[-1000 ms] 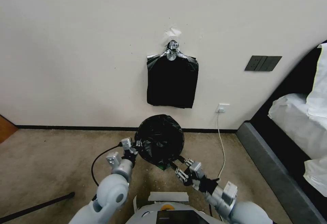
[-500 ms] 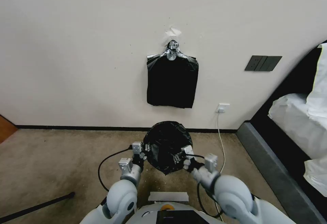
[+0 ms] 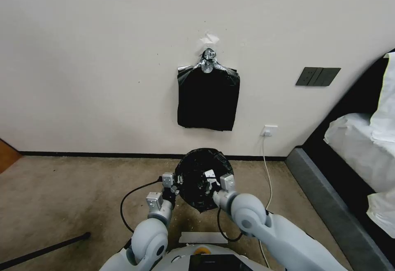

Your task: Place a trash bag onto the trash bin.

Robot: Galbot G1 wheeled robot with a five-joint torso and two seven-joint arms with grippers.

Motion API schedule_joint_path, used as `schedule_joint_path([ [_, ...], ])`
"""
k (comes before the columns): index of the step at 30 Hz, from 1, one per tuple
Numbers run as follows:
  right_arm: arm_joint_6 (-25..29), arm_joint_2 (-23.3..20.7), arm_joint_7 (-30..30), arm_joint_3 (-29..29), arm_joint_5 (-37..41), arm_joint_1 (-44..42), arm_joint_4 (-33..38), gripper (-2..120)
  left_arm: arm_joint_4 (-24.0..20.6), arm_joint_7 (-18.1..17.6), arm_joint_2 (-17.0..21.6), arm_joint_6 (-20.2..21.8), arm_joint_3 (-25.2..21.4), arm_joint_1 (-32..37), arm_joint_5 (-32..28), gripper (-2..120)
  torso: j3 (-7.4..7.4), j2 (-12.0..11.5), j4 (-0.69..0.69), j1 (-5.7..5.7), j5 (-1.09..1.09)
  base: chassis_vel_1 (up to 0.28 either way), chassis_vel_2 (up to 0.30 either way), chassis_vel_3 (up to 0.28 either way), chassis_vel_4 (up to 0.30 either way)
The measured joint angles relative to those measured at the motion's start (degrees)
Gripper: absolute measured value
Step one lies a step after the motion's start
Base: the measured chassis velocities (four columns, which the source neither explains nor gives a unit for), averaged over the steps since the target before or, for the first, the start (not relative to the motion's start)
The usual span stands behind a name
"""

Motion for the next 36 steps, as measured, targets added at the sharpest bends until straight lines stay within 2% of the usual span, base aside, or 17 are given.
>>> schedule_joint_path([
  [18,-1.58,0.96,6.66,-2.21,-1.58,3.61,-5.63,0,-0.11,-0.19,-0.93,0.15,1.00,0.00,-0.16,3,0.00,0.00,0.00,0.00,0.00,0.000,0.000,0.000,0.000],
  [28,-2.20,1.08,7.19,-3.34,-2.43,4.69,-7.07,0,-0.06,-0.34,-1.35,0.29,1.25,-0.19,-0.59,3,0.00,0.00,0.00,0.00,0.00,0.000,0.000,0.000,0.000],
  [36,-4.20,0.77,4.41,-7.27,-7.36,6.56,-7.05,0,-0.16,-0.67,-1.53,1.21,1.22,-0.14,-1.94,3,0.00,0.00,0.00,0.00,0.00,0.000,0.000,0.000,0.000],
])
